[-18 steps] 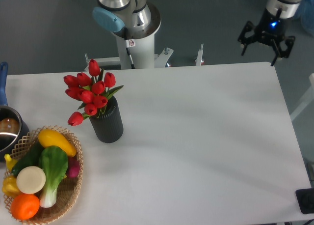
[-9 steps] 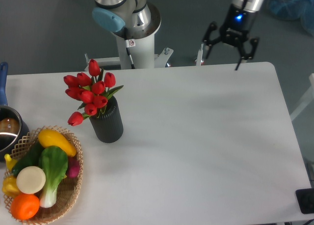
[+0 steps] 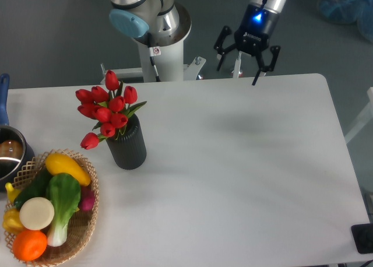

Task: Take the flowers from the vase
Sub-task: 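Move the open gripper across the table toward the black vase, then lower the open gripper onto the red tulip stems above the vase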

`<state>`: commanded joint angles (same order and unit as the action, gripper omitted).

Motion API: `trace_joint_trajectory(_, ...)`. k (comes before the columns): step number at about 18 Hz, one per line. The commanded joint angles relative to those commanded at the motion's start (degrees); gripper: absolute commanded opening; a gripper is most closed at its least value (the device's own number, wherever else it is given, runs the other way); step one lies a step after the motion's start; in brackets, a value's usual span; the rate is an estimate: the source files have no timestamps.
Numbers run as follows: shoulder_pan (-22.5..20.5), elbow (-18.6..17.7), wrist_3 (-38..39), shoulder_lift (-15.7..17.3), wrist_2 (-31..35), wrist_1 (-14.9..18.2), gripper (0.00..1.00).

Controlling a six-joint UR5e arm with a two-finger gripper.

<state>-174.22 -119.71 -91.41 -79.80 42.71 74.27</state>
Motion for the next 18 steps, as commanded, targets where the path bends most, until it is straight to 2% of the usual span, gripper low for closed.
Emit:
trace_joint_trajectory(2, 0.9, 0.0, 0.0, -0.1, -0.7, 0.3, 1.0)
trace_joint_trajectory(7, 2.3, -0.3, 2.1, -0.4, -10.6, 0.3, 1.0)
trace_joint_trajectory(11, 3.2, -2.8, 2.5, -0.6, -14.8, 0.3, 1.0)
trace_joint_trajectory(13, 3.9, -3.1, 2.0, -2.7, -17.3, -0.4, 1.0)
trace_joint_trajectory(16, 7.6, -3.1, 1.9, -6.7, -19.0, -4.6, 1.0)
trace_joint_trajectory(18, 9.9, -2.9, 1.9, -8.0, -19.0, -6.3, 1.0)
